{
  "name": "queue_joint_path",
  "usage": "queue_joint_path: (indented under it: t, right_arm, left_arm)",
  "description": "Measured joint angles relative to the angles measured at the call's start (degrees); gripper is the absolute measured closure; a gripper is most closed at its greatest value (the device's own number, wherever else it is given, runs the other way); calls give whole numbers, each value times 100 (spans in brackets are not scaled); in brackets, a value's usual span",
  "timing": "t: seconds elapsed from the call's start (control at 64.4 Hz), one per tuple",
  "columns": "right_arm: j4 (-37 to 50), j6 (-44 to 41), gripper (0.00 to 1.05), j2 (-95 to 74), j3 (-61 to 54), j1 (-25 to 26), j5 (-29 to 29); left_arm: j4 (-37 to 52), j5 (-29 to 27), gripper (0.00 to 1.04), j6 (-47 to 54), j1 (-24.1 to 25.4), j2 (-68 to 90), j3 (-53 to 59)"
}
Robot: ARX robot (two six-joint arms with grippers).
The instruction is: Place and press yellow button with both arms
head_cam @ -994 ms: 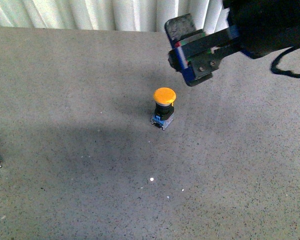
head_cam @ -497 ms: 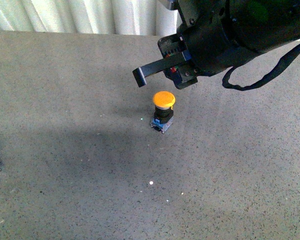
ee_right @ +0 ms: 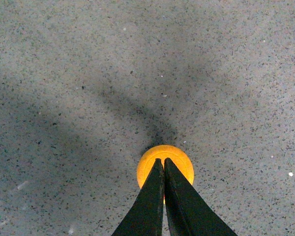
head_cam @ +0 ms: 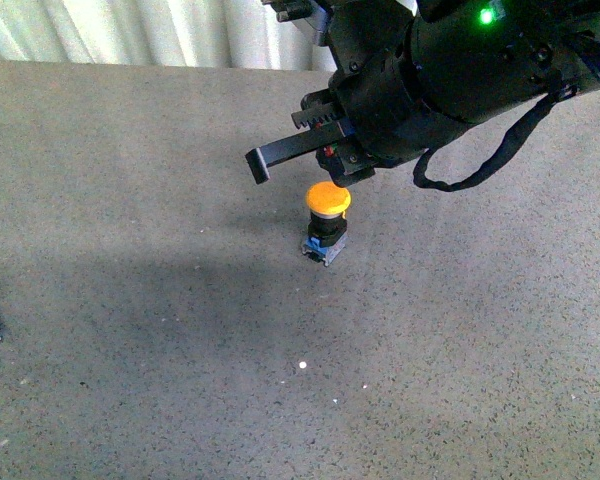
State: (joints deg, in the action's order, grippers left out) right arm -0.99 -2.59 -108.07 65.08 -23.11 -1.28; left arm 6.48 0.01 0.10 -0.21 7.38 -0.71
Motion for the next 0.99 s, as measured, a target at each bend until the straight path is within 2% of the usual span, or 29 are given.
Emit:
queue_joint_path:
  t: [0.031, 0.078, 0.994]
  right_arm:
    - [0, 4, 103, 0, -26, 17, 13]
    - [-2, 4, 103, 0, -55, 35, 20]
    - [-98, 120, 103, -354, -52, 127, 111]
  left_arm:
    - [-496, 0, 103, 0, 0, -400, 0]
    - [-608, 0, 103, 0, 0, -616, 0]
    - [-651, 0, 103, 0, 4, -645, 0]
